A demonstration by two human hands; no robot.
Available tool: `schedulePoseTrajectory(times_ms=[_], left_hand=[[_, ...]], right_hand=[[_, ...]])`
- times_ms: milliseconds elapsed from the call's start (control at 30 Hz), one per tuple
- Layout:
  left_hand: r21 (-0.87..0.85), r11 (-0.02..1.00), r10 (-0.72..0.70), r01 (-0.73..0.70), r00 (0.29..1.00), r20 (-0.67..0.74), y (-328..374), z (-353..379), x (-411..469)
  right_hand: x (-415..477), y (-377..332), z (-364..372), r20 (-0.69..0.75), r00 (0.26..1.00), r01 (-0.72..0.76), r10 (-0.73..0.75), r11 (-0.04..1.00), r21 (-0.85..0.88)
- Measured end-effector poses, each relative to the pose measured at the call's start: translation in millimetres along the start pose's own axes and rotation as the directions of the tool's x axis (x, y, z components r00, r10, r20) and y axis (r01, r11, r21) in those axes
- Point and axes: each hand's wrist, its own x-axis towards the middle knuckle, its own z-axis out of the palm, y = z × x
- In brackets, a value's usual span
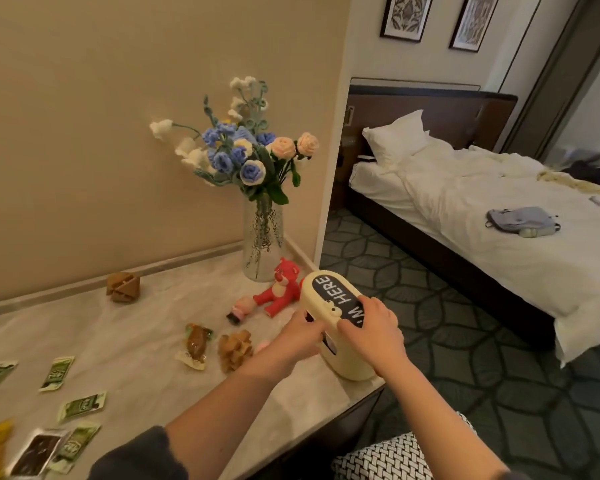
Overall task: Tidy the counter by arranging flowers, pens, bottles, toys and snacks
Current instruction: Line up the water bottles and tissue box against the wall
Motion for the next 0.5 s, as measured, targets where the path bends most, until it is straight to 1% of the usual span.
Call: schedulePoseTrajectory(times_ms=[67, 133, 200, 267, 333, 400, 500], left_hand=[[-0.062, 0.997, -0.041, 0.042, 0.999, 0.023, -1, 4, 4], [-0.097, 0.995, -0.036, 0.039, 0.999, 0.035, -1, 8, 4], [-0.112, 0.994, 0.012, -0.009, 1.0, 0.023, 0, 11, 7], [-0.117, 0.99, 0.076, -0.074, 0.997, 0.014, 6, 15, 7], [-0.087, 0.989, 0.121, -0.119, 0.993, 0.018, 14, 22, 3], [-0.017, 0.989, 0.148, -0.148, 0.989, 0.004, 18, 27, -3], [0.03, 0.979, 0.201, -0.199, 0.975, -0.092, 26, 20, -16]], right_hand=[[1, 0, 1, -0.007, 1.0, -0.008, 0.008, 1.0, 0.029], [0, 1, 1, -0.021, 0.999, -0.029, 0.03, 0.998, 0.052], [0, 2, -2, -0.04, 0.996, -0.073, 0.077, 0.994, 0.084], [0, 1, -6, -0.041, 0.994, -0.092, 0.101, 0.978, 0.186], [0, -5, -9, 0.004, 0.997, -0.081, 0.083, 0.95, 0.301], [-3, -13, -11, 0.014, 0.998, -0.059, 0.057, 0.936, 0.348], [-8, -24, -16, -0.086, 0.996, 0.023, 0.012, 0.918, 0.397]])
